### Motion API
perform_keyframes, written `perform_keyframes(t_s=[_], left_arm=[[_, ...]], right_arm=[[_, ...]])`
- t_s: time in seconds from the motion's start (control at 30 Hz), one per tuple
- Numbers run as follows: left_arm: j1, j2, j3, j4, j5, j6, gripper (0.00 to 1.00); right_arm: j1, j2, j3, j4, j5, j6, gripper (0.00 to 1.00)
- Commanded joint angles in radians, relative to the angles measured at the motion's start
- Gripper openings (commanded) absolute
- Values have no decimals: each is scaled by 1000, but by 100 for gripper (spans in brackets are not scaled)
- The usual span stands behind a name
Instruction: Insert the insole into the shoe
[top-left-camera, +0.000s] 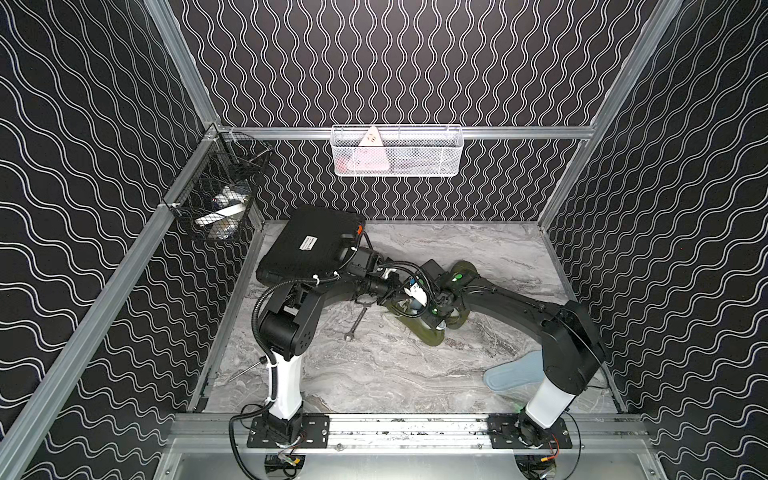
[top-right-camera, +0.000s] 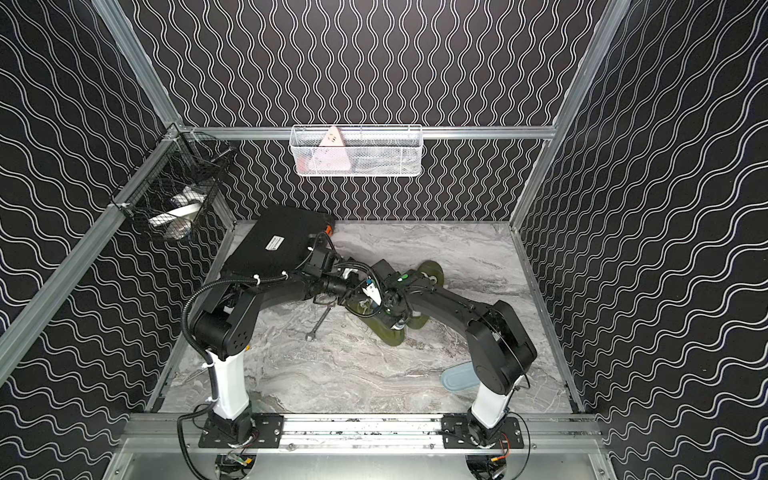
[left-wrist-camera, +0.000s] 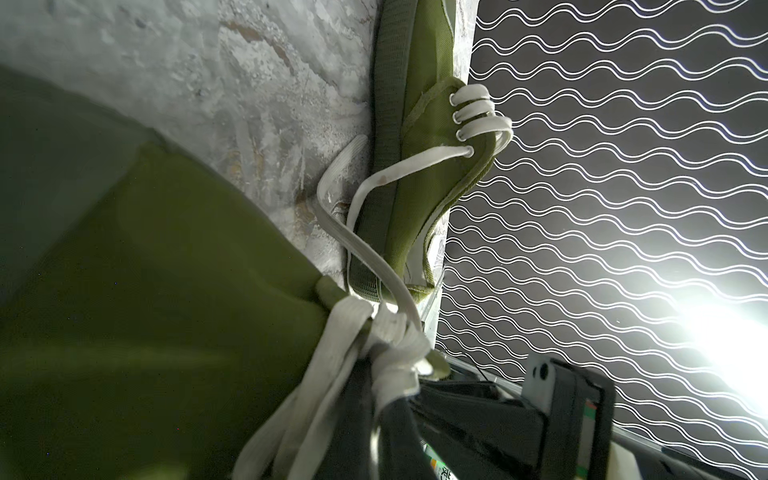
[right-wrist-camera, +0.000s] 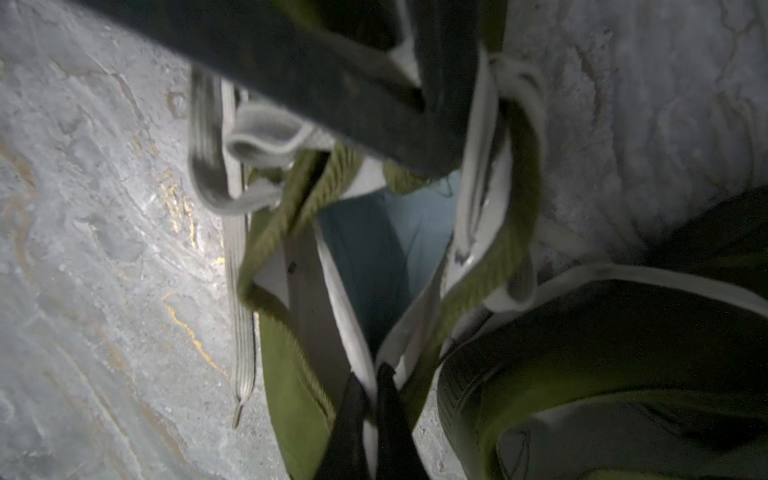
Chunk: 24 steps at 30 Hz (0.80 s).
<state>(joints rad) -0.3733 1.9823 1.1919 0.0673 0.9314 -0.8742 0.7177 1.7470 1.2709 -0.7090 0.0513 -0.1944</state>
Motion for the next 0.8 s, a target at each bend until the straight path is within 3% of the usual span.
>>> perform_keyframes(t_s=[0.0,0.1,0.23,0.3,0.4,0.57,0.77], left_arm=[[-4,5,0,31,50,-15,0],[-4,0,3,20,43,-10,0],[-3,-8,3,25,29,-18,0],[-3,-8,6,19,20,-15,0],[-2,-4,-1,29,11,-23,0],[-3,-7,-21,65,0,-44,0],[-4,-8,-24,59,-2,-38,0]], right_arm=[[2,8,0,112,28,-4,5],[2,3,6,93,29,8,14],[2,-68,-45,76,15,37,36],[2,-118,-77,58,-2,60,55],[2,-171,-107,25,-3,108,74],[2,-204,-131,-14,10,137,82],[0,-167,-163,-14,30,117,83]])
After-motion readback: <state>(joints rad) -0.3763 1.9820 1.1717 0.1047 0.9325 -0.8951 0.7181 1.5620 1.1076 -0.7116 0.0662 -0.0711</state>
